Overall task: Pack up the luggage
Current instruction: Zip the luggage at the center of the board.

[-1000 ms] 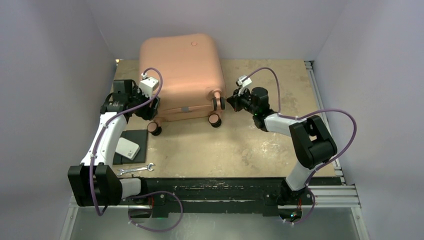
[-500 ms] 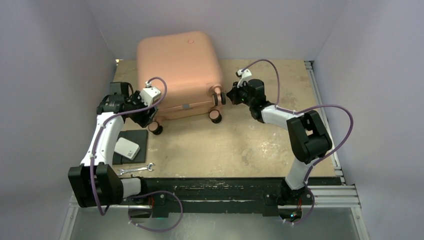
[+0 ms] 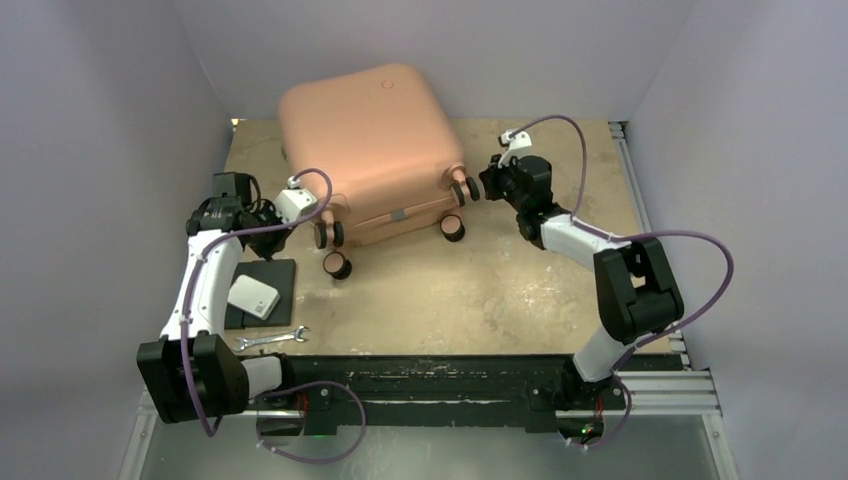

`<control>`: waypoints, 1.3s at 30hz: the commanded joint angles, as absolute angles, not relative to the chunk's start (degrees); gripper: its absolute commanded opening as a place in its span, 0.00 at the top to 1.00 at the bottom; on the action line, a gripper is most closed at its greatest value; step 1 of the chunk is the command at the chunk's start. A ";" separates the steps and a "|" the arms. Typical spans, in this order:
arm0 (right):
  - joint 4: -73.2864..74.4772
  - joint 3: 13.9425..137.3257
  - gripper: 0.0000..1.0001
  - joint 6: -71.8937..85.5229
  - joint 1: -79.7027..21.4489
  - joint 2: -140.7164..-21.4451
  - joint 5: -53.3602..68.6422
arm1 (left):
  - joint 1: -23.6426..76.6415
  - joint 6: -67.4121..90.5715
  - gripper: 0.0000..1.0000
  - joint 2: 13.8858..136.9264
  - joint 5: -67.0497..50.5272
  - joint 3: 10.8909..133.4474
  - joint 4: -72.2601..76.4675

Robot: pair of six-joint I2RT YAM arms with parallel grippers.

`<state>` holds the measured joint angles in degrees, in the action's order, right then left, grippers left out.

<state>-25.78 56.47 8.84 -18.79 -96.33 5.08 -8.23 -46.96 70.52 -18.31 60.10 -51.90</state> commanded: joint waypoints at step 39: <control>-22.93 54.16 0.87 -15.84 -42.20 -82.53 16.73 | -8.60 -34.54 0.30 72.51 -42.18 85.90 -53.82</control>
